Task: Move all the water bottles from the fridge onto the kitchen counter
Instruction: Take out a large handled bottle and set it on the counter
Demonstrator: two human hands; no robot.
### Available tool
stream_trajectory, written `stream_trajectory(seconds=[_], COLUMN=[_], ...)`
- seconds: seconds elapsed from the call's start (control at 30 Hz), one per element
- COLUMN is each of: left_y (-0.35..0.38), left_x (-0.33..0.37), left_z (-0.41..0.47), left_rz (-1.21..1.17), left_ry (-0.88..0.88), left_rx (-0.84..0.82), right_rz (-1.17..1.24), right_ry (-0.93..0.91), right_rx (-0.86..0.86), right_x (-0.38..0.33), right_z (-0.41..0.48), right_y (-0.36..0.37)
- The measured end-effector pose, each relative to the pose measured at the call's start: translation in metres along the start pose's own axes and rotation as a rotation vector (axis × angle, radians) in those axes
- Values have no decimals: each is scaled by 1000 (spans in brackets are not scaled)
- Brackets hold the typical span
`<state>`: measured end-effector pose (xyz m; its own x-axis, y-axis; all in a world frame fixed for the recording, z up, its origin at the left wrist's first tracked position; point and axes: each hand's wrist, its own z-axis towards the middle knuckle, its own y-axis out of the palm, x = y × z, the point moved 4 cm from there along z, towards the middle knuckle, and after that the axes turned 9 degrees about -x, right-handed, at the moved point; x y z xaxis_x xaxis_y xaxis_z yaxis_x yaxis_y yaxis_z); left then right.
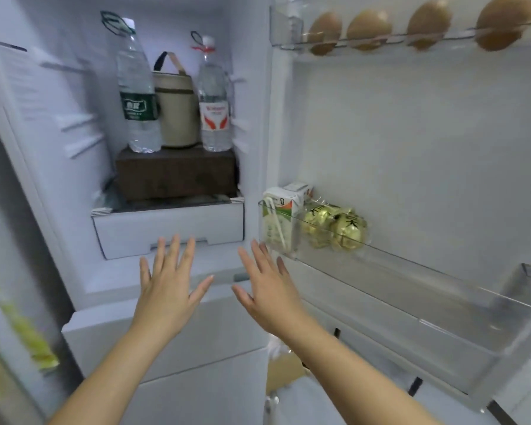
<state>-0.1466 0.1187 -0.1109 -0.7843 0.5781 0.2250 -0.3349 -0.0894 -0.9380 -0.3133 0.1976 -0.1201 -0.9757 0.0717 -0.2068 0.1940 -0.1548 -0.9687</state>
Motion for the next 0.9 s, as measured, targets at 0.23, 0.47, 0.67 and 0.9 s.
stream_trajectory(seconds=[0.23,0.47,0.67,0.9], left_y=[-25,-44,-63,-63], left_x=[-52,-115,-151,-179], left_z=[53,133,211,288], left_rz=[21,-21,-18,93], left_ry=[-88,-95,-55,-35], left_rx=[44,132,129,44], right_rz=[37,72,26,-113], right_ry=[-64,-5,116,251], right_rx=[13,73,124,-4], right_x=[-28,-46,-51,-34], right_z=[82,174,271,352], right_y=[-5,-13,-28,-49])
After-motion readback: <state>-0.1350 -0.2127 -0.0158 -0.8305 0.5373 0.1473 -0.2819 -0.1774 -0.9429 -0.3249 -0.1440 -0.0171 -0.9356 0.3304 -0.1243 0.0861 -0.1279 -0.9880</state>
